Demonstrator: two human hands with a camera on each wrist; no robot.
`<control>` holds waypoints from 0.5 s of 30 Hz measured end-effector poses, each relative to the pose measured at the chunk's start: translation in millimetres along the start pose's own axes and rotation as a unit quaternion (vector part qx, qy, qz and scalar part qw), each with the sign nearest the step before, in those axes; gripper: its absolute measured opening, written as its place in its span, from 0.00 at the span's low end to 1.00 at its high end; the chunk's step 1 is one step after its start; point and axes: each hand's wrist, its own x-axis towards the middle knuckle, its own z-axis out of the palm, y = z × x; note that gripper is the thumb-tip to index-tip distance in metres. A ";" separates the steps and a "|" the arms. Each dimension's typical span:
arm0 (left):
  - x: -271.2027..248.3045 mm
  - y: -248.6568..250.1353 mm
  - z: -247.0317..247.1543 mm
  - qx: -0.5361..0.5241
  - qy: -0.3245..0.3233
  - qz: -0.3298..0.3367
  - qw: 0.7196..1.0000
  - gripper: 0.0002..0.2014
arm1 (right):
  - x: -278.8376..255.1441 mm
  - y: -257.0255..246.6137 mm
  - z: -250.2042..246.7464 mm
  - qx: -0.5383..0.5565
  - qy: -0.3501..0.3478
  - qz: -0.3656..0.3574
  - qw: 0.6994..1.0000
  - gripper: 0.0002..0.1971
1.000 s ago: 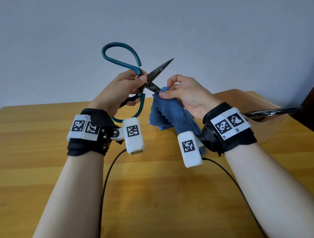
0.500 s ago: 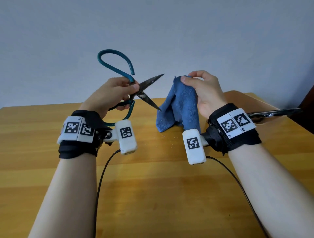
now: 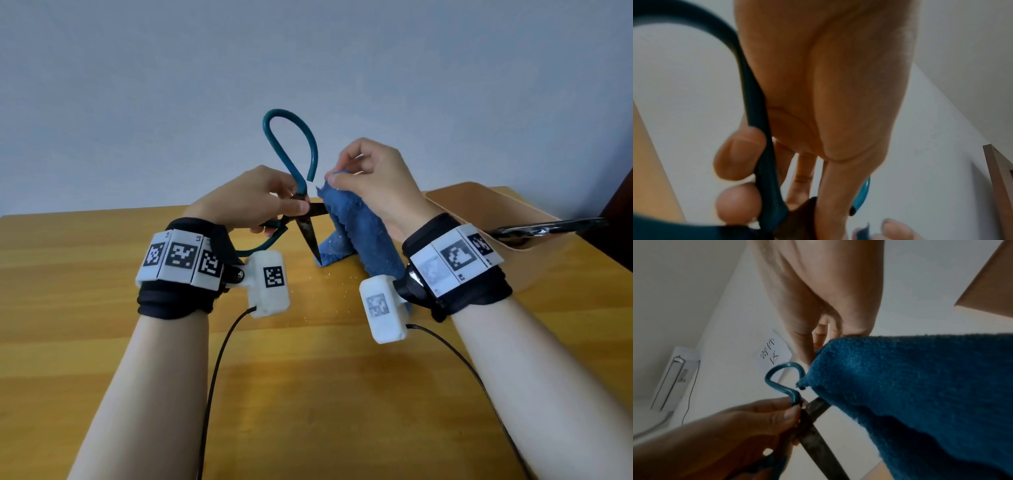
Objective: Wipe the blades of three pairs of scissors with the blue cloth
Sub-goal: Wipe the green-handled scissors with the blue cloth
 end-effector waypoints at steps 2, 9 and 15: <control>-0.5 2.6 0.0 0.003 -0.002 0.000 1.000 0.10 | -0.5 2.3 4.4 -0.037 -0.010 -0.004 0.999 0.05; -0.5 2.6 -2.0 0.034 -0.003 0.004 0.999 0.12 | -2.5 4.4 8.9 -0.152 -0.055 -0.031 0.986 0.04; -0.8 -2.5 -6.1 0.022 0.000 -0.007 1.000 0.13 | -2.9 4.3 7.2 -0.117 -0.124 -0.013 0.985 0.06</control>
